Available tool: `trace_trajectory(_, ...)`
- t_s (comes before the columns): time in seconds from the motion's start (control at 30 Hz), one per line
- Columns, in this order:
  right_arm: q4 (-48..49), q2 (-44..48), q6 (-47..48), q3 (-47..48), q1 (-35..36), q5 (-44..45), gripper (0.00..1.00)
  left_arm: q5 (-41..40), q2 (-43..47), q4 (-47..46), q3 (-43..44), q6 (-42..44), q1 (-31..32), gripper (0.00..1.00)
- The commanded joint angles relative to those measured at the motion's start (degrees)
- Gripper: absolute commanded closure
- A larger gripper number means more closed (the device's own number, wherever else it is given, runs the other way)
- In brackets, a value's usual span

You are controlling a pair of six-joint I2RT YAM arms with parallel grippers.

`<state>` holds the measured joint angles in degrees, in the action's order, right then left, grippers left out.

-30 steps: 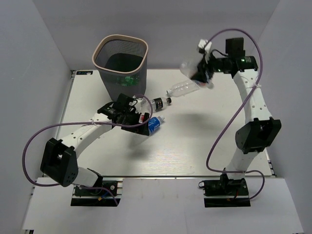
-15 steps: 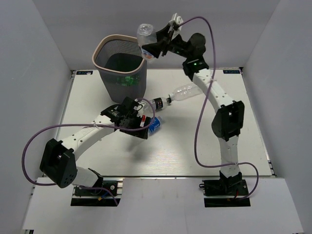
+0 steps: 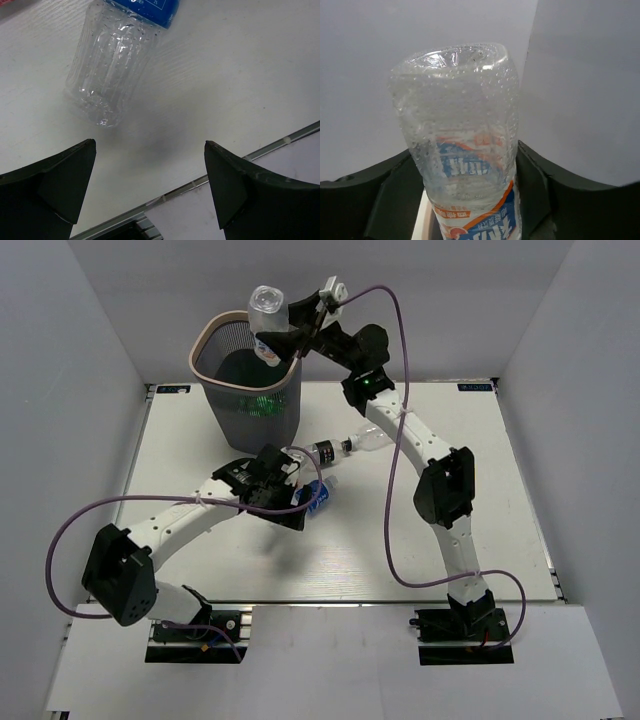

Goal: Put the plastic bottles in the bin

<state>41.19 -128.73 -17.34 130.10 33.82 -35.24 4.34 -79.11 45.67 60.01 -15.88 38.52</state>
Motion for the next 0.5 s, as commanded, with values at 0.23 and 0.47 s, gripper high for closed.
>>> trace_trajectory(0.23, -1.46, 0.66, 4.69, -3.54, -1.48, 0.97, 0.1, -9.42, -5.08, -3.57, 2.65, 3.75, 1.29, 0.01)
trace_trajectory(0.47, -6.9, 15.6, 6.35, -18.53, -8.68, -2.45, 0.21, -13.22, -8.42, -10.16, 3.19, 7.96, 1.29, 0.01)
